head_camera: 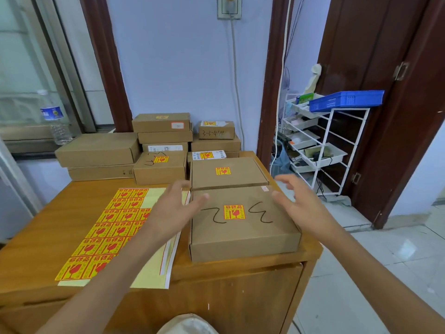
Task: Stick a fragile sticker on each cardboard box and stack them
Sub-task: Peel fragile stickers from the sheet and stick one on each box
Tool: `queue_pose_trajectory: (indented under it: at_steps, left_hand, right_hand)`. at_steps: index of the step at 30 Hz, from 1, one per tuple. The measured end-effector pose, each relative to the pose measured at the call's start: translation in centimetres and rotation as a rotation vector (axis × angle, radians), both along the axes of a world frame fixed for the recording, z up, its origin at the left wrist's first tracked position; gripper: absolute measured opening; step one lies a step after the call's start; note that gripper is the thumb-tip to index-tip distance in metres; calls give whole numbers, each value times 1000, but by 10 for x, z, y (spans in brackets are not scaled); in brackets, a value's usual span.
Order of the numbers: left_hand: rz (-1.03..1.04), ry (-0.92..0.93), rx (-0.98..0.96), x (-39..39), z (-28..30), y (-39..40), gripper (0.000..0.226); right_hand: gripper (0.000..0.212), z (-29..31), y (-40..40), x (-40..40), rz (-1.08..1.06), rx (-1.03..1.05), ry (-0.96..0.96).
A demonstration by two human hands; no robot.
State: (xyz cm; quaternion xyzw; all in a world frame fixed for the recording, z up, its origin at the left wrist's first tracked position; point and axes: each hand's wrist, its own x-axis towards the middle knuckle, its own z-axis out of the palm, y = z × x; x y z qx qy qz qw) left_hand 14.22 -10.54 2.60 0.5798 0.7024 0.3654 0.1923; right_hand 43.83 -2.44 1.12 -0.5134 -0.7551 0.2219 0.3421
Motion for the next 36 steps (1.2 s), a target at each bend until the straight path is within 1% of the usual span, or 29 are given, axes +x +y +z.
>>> queue_pose_trajectory:
  at_steps: [2,3,4,6,8,9,11,12,13,16,17,19,21,22,24,26,28,30,31,32,34,35,36]
  left_hand:
    - [-26,-65,-151,3,2,-17,99]
    - [-56,-99,-183,9,5,-26,104]
    - [-89,-112,-186,17,7,-34,106]
    - [-159,-64,-139,28,15,-44,109]
    - [-195,-42,-94,28,34,-50,113]
    - [-215,-15,-81,25,47,-49,122]
    - [-230,104,-85,17,72,-38,146]
    - [-210,159,-65,14,81,-27,152]
    - [-179,187,-15,12,90,-14,151]
    - [-48,168,146,-2,96,40,123]
    - [-34,128,150,-7,90,58,117]
    - [-45,75,96,-15,62,88,107]
    - [-30,112,53,-20,20,105,98]
    - [-8,115,77,-20,0,109,95]
    - [30,78,196,-21,-25,114,90]
    - [51,2,300,-20,-38,117,88]
    - [63,-107,325,-16,-48,116,93]
    - [83,-179,275,-9,-54,117,102]
    - [98,-195,248,-7,-56,116,103]
    - [109,-198,238,-5,-57,116,98]
    - [107,-170,244,-7,-54,118,75]
    - [96,-146,234,-10,-51,118,68]
    - [85,-123,217,-15,-47,116,68]
  right_hand:
    - [63,-12,-21,10,15,-193,76]
    - [69,-17,-34,10,58,-246,102]
    - [74,-22,-47,8,97,-253,89]
    - [89,-22,-63,6,154,-196,40]
    - [105,-5,-62,7,167,-168,47]
    - [110,9,-58,8,169,-158,58]
    - [115,34,-40,7,182,-125,63]
    - [115,46,-27,3,179,-99,65]
    - [113,57,-12,-2,173,-74,80]
    - [113,73,43,-23,154,-31,128]
    - [115,71,61,-30,151,-46,132]
    - [119,53,91,-41,134,-111,101]
    - [116,24,112,-47,124,-148,118]
    - [113,10,117,-49,110,-147,179]
    - [104,-12,121,-54,83,-128,346]
    - [98,-31,119,-59,53,-128,514]
    - [90,-42,115,-66,24,-108,594]
    - [85,-44,114,-70,24,-91,590]
    - [85,-45,115,-70,25,-98,578]
    - [84,-44,115,-69,28,-104,566]
    - [85,-40,114,-68,34,-117,530]
    - [85,-36,113,-67,39,-135,505]
    - [87,-31,111,-66,48,-156,481]
